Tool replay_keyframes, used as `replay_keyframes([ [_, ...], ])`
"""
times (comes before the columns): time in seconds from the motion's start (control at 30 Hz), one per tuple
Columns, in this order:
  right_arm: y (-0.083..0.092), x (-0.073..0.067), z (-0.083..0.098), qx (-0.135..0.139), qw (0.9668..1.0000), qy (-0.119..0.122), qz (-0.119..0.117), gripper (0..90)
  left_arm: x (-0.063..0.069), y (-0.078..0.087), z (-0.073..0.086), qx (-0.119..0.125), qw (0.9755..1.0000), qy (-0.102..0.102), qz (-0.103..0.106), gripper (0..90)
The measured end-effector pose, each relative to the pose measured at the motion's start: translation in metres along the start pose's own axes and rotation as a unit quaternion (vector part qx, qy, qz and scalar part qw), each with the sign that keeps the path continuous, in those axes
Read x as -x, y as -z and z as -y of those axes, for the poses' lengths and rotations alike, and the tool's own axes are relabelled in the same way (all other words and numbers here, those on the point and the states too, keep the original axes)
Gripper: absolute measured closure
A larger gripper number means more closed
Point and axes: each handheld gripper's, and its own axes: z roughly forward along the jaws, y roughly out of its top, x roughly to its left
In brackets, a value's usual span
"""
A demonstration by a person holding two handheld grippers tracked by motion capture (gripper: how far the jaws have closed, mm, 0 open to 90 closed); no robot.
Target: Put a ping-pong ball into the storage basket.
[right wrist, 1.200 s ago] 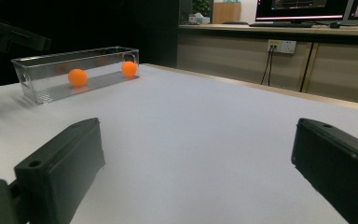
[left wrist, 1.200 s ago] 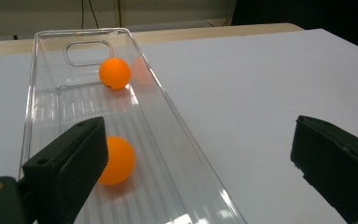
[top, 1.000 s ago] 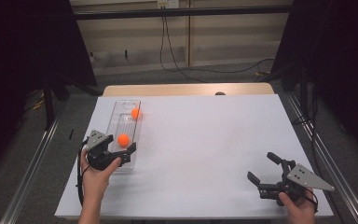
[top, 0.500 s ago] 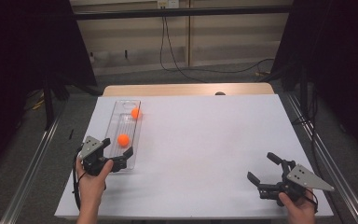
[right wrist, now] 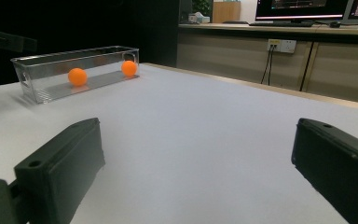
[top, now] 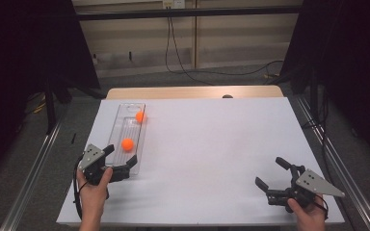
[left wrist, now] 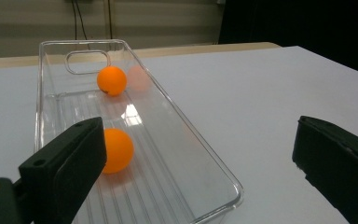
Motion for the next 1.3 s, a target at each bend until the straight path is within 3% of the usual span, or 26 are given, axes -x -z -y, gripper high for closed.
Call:
replay_keyframes([
  [0.67,-0.003,0.001,0.002,-0.007,1.0,0.0,-0.004,1.8,-0.003,0.003,0.01,0.005,0.9999,0.007,0.011,3.0],
  [1.3,-0.002,-0.001,0.001,-0.004,0.9999,0.004,-0.009,1.8,-0.003,0.006,0.019,0.013,0.9998,0.001,0.014,2.9],
])
